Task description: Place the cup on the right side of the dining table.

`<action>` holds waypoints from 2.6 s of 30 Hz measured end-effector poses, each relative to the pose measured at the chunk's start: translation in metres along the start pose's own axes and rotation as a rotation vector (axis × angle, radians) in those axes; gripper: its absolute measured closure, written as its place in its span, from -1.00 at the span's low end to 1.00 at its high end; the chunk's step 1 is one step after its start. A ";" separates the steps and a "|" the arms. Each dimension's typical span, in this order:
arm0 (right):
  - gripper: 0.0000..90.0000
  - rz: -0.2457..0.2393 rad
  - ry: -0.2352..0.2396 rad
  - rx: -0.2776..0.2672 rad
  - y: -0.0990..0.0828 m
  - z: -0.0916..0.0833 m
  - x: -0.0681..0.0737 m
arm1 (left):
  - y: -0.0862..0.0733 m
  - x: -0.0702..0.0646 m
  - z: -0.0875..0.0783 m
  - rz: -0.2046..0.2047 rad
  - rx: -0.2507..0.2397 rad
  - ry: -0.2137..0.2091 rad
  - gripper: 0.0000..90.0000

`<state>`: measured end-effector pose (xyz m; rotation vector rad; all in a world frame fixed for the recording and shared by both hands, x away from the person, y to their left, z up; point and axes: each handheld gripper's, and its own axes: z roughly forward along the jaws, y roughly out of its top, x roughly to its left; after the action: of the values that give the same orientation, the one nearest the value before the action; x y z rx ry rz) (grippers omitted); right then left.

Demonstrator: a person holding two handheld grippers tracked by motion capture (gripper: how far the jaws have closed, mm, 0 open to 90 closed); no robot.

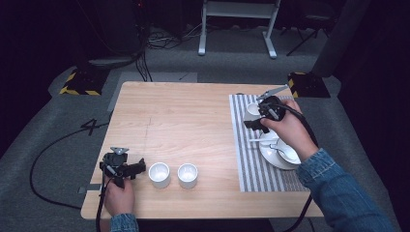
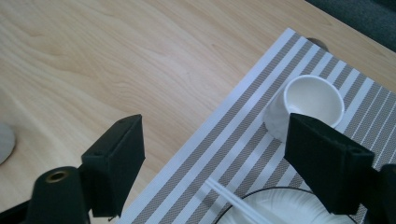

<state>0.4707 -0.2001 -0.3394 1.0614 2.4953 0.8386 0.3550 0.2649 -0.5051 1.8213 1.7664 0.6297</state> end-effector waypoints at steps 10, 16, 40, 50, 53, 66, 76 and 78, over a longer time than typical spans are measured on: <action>-0.55 -0.097 0.042 0.011 -0.012 -0.014 0.034 | 0.000 0.000 0.000 0.001 0.000 0.000 -1.00; -0.55 -0.115 0.059 0.001 -0.021 -0.014 0.043 | 0.000 0.000 0.000 0.001 0.000 0.000 -1.00; -0.56 -0.184 0.109 -0.004 -0.084 -0.021 0.074 | 0.000 0.000 0.000 0.001 0.000 0.000 -1.00; -0.56 -0.179 0.083 -0.014 -0.113 -0.015 0.083 | 0.000 0.000 0.000 0.001 0.000 0.000 -1.00; -0.56 -0.167 0.083 -0.028 -0.119 -0.012 0.085 | 0.000 0.000 0.000 0.001 0.000 0.000 -1.00; -0.56 -0.142 0.106 -0.084 -0.144 0.011 0.084 | 0.000 0.000 0.000 0.001 0.000 0.000 -1.00; -0.56 -0.131 0.085 -0.102 -0.163 0.026 0.084 | 0.000 0.000 0.000 0.001 0.000 0.000 -1.00; -0.56 -0.126 0.088 -0.111 -0.166 0.028 0.086 | 0.000 0.000 0.000 0.001 0.000 0.000 -1.00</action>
<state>0.3335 -0.2188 -0.4678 0.8393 2.5228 0.9928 0.3549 0.2649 -0.5051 1.8223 1.7662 0.6303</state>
